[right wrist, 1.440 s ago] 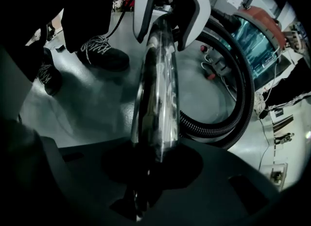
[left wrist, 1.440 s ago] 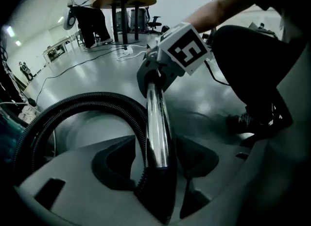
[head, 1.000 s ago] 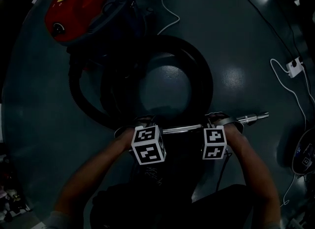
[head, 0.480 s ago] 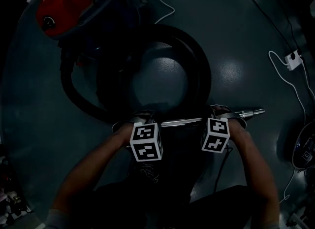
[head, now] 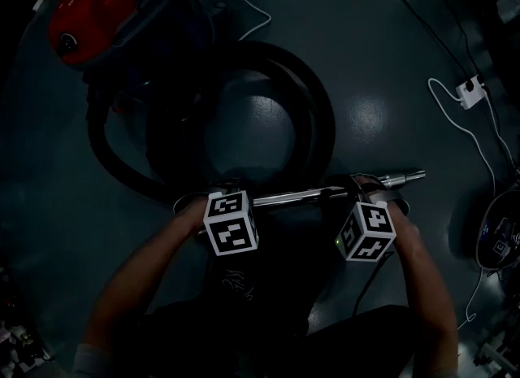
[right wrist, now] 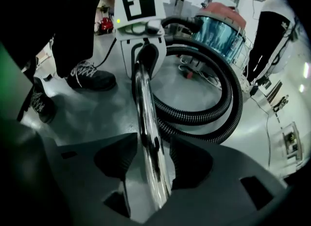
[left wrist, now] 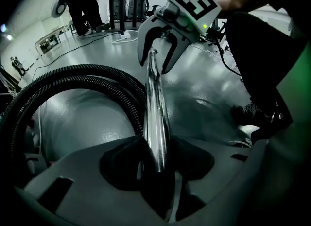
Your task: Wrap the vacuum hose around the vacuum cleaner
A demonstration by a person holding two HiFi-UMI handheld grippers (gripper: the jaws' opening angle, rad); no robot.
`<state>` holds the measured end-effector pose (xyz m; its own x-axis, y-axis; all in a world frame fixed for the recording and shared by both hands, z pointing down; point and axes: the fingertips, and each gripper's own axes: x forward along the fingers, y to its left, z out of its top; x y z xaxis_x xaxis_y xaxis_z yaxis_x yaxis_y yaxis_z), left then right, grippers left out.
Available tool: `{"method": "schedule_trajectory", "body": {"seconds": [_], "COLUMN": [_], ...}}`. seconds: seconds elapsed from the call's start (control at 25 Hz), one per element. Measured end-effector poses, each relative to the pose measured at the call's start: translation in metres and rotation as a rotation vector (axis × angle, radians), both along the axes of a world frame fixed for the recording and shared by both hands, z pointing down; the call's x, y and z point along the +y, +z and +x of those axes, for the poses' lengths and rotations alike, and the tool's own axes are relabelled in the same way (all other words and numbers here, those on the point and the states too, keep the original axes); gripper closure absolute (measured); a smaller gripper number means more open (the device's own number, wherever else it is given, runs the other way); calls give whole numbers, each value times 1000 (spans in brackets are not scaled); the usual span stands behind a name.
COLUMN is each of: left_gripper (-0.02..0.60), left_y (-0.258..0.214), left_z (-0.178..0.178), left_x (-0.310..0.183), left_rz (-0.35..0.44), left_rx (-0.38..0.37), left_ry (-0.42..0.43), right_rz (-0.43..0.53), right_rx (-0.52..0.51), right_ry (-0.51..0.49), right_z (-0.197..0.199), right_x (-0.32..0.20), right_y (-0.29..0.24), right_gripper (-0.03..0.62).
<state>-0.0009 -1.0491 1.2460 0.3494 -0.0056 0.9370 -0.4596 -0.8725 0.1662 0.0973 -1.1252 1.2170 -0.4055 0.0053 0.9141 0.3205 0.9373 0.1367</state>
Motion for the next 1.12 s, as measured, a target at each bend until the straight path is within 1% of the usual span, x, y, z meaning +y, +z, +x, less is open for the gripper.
{"method": "schedule_trajectory", "body": {"seconds": [0.08, 0.12, 0.16, 0.36, 0.48, 0.6, 0.72, 0.84, 0.92, 1.12], "left_gripper": [393, 393, 393, 393, 394, 394, 396, 491, 570, 574], "left_y": [0, 0, -1, -10, -29, -49, -55, -51, -46, -44], "left_z": [1, 2, 2, 3, 12, 26, 36, 41, 42, 43], "left_x": [0, 1, 1, 0, -8, -19, -26, -29, -29, -29], "left_rz": [-12, -15, -15, 9, 42, 61, 81, 116, 137, 132], "left_rx": [0, 0, -1, 4, 51, 100, 103, 70, 44, 31], "left_ry": [-4, -4, -2, -5, -12, -21, -23, -28, -37, -43], "right_rz": [-40, -48, -53, -64, -70, -98, -92, -94, -100, -151], "right_rx": [-27, -30, -31, -40, -47, -56, -68, -81, -88, -105], "right_ry": [16, 19, 20, 28, 31, 52, 62, 82, 96, 103], "right_z": [-1, -1, 0, -2, -1, 1, 0, 2, 4, 6], "right_x": [4, 5, 6, 7, 8, 8, 8, 8, 8, 8], "right_y": [-5, -5, -4, -7, -4, -5, -6, -4, -3, -3], "right_gripper": [396, 454, 474, 479, 479, 479, 479, 479, 479, 479]}}
